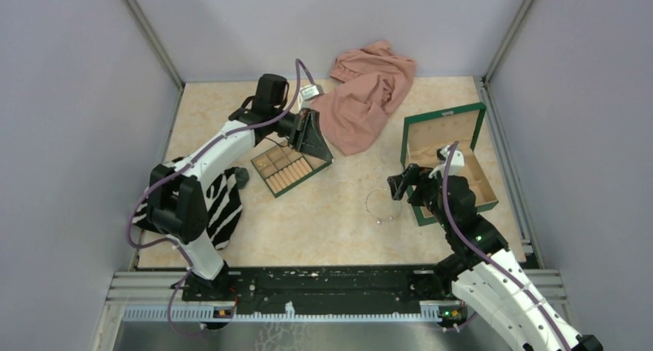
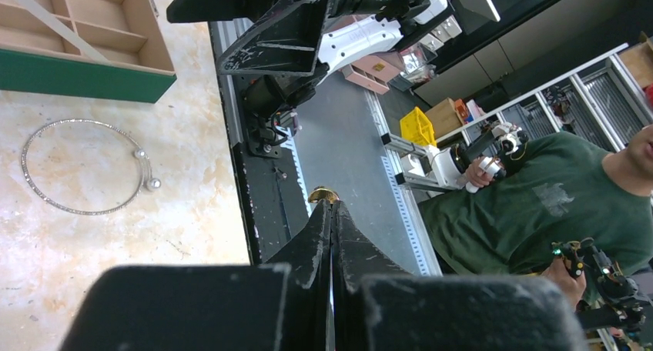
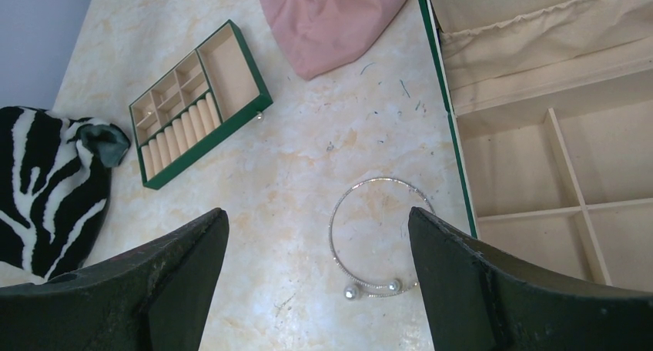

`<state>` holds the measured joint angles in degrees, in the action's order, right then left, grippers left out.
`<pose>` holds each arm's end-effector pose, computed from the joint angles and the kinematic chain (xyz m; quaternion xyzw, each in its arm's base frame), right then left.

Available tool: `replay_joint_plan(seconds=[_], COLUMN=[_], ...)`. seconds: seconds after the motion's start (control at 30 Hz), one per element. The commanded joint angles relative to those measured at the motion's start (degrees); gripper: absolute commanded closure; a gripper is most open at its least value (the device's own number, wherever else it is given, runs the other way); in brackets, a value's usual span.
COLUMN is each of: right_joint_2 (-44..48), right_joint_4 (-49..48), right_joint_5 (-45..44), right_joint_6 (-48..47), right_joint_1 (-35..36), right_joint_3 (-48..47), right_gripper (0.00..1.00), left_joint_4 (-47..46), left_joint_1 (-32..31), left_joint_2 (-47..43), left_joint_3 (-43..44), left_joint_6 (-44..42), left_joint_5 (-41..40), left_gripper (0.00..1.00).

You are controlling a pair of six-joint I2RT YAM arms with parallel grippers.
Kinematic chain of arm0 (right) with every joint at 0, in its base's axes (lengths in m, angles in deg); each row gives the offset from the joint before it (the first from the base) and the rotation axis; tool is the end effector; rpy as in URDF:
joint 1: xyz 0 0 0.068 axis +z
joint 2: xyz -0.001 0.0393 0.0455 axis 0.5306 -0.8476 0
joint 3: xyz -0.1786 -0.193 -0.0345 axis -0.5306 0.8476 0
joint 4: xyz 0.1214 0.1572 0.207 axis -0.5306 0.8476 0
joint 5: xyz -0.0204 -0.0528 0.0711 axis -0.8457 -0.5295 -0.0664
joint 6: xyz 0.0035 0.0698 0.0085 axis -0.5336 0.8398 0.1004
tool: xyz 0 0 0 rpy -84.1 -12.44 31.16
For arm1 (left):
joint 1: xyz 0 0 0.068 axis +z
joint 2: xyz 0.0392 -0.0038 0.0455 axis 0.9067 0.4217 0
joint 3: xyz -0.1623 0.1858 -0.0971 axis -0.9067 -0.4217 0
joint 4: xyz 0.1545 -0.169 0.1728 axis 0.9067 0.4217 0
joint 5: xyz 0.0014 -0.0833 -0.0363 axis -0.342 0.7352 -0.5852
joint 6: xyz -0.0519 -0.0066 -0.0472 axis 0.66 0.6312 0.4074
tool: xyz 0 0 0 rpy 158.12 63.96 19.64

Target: Organize the mixed jewelry

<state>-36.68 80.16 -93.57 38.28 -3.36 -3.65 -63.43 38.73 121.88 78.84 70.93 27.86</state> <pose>0.1697 0.0821 0.2660 0.0536 0.8129 0.2225 0.5355 0.3362 -0.2305 0.3007 0.4110 0.5850 -0.6871 0.1295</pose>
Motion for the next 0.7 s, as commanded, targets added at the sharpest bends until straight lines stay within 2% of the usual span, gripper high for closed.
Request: replay_joint_plan(seconds=[0.0, 0.2, 0.3, 0.37, 0.53, 0.67], right_joint_2=[0.0, -0.1, -0.1, -0.1, -0.2, -0.3], right_joint_4=[-2.9, -2.7, -2.5, -2.4, -2.7, -2.8], right_joint_5=[0.1, 0.0, 0.0, -0.1, 0.2, 0.4], right_joint_6=[-0.1, -0.1, -0.2, -0.2, -0.2, -0.3], right_joint_1=[-0.5, -0.5, -0.5, -0.5, -0.5, -0.5], right_joint_3=[-1.0, -1.1, -1.3, -1.4, -1.2, -1.4], right_gripper=[0.14, 0.14, 0.14, 0.14, 0.14, 0.14], left_joint_4=[-1.9, -1.7, -1.2, 2.9, 17.0, 20.9], left_joint_1=[0.0, 0.0, 0.0, 0.1, 0.1, 0.1], left_joint_2=[-2.5, -2.6, -2.5, -2.0, 2.4, 3.7], left_joint_3=[-0.6, -1.0, -0.7, 1.2, 8.9, 9.0], left_joint_6=[-2.2, -2.5, -1.4, -2.2, -1.3, 1.6], left_joint_5=[6.7, 4.0, -3.0, -12.6, -43.9, -66.6], left_gripper=[1.00, 1.00, 1.00, 1.00, 1.00, 1.00])
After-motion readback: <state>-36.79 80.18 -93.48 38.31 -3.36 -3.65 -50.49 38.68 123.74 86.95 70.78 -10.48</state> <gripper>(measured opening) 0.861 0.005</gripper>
